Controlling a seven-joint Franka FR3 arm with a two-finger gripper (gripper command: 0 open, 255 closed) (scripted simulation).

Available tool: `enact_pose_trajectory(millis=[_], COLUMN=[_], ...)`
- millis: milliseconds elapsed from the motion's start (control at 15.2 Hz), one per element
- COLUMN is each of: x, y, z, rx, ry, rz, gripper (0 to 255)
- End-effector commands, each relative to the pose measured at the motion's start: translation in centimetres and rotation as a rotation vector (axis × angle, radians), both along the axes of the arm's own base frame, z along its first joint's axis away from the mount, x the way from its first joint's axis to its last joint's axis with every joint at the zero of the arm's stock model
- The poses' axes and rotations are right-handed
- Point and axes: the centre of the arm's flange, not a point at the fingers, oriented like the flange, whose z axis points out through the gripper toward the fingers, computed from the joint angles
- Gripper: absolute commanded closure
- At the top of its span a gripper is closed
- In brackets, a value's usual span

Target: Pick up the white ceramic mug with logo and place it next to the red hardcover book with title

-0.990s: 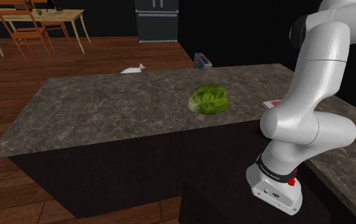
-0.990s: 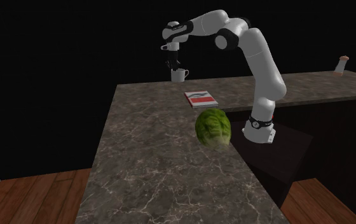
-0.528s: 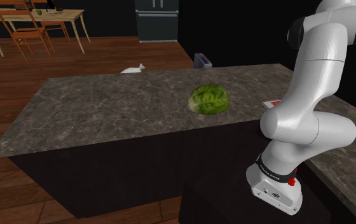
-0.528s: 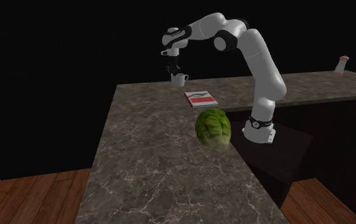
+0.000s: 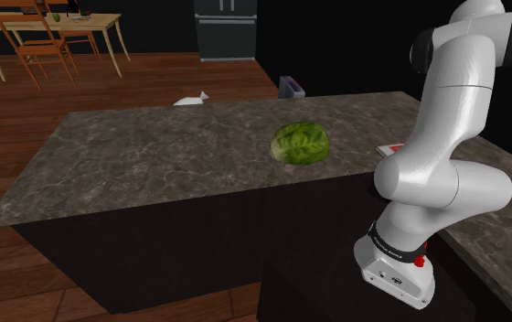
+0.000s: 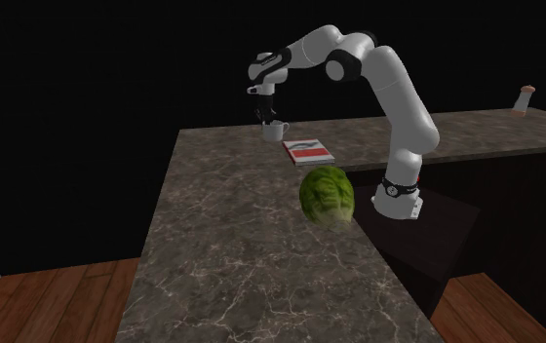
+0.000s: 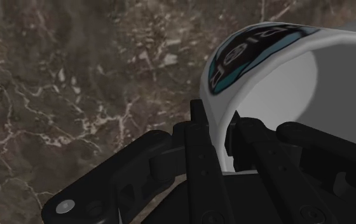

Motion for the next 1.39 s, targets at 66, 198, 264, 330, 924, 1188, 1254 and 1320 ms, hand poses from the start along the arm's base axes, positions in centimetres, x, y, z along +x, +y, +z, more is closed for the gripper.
enact_pose_trajectory(millis=[66, 198, 264, 330, 924, 1188, 1254, 1320], x=[0.0, 0.0, 0.0, 0.0, -0.2, -0.4, -0.4, -0.4], y=[0.0, 0.0, 0.0, 0.0, -0.2, -0.3, -0.3, -0.3], z=[-0.5, -0.5, -0.5, -0.5, 2.2, 4.5, 4.5, 4.5], rx=[-0.001, -0.001, -0.001, -0.001, -0.001, -0.001, -0.001, -0.001], ry=[0.0, 0.0, 0.0, 0.0, 0.0, 0.0, 0.0, 0.0], rz=[0.0, 0.0, 0.0, 0.0, 0.0, 0.0, 0.0, 0.0], gripper=[255, 255, 255, 255, 0, 0, 0, 0])
